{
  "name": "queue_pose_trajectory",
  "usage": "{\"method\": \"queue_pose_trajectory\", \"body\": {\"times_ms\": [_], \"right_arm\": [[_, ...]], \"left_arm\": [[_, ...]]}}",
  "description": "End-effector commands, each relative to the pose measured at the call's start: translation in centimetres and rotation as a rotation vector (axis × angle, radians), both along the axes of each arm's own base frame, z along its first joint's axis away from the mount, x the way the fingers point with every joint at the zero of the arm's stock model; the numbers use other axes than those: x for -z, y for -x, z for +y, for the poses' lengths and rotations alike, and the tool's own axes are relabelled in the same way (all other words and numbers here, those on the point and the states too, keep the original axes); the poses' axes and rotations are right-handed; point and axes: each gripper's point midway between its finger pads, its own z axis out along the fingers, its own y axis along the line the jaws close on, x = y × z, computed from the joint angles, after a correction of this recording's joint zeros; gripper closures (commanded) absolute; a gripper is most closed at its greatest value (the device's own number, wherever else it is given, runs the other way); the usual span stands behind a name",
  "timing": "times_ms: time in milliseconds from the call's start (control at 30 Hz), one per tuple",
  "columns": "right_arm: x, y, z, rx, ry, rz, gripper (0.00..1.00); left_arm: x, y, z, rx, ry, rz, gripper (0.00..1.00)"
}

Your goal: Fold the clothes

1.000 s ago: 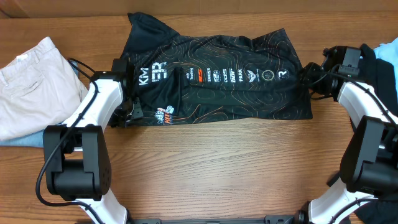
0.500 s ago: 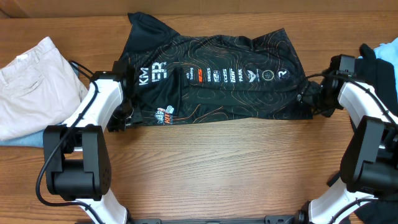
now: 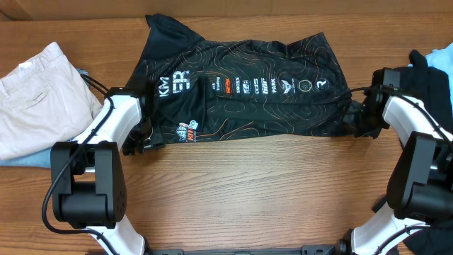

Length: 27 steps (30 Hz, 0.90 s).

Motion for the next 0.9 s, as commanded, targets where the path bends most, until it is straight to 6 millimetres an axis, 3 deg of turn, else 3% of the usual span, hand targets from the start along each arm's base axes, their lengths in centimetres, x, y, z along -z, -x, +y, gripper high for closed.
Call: {"method": "queue_pose_trajectory", "body": {"times_ms": [0,367,667,767,800,867], "right_arm": [[0.3,0.1,0.5,-0.014,0.004,0.008,0.96],[0.4,0.4,0.7,-0.017,0.001,0.022,0.96],[0.4,0.5,0.7,-0.017,0.0,0.027,0.96],[0.4,0.5,0.7,-0.017,0.0,0.026,0.96],[0.4,0.5,0.7,-0.017,0.0,0.027,0.96],[0.4,0.5,0.7,-0.017,0.0,0.027,0.96]], "left_arm": [[-0.1,-0.3,-0.1,-0.022,0.005,-0.026,0.36],[-0.4,-1.4,1.9,-0.053,-0.115,-0.082,0.33],[-0.3,-2.7,1.8,-0.07,-0.111,-0.14,0.32],[-0.2,-2.8,1.8,-0.069,-0.112,-0.143,0.4],[-0.2,-2.8,1.8,-0.069,-0.112,-0.143,0.5],[-0.2,-2.8,1.9,-0.069,-0.115,-0.144,0.6]]}}
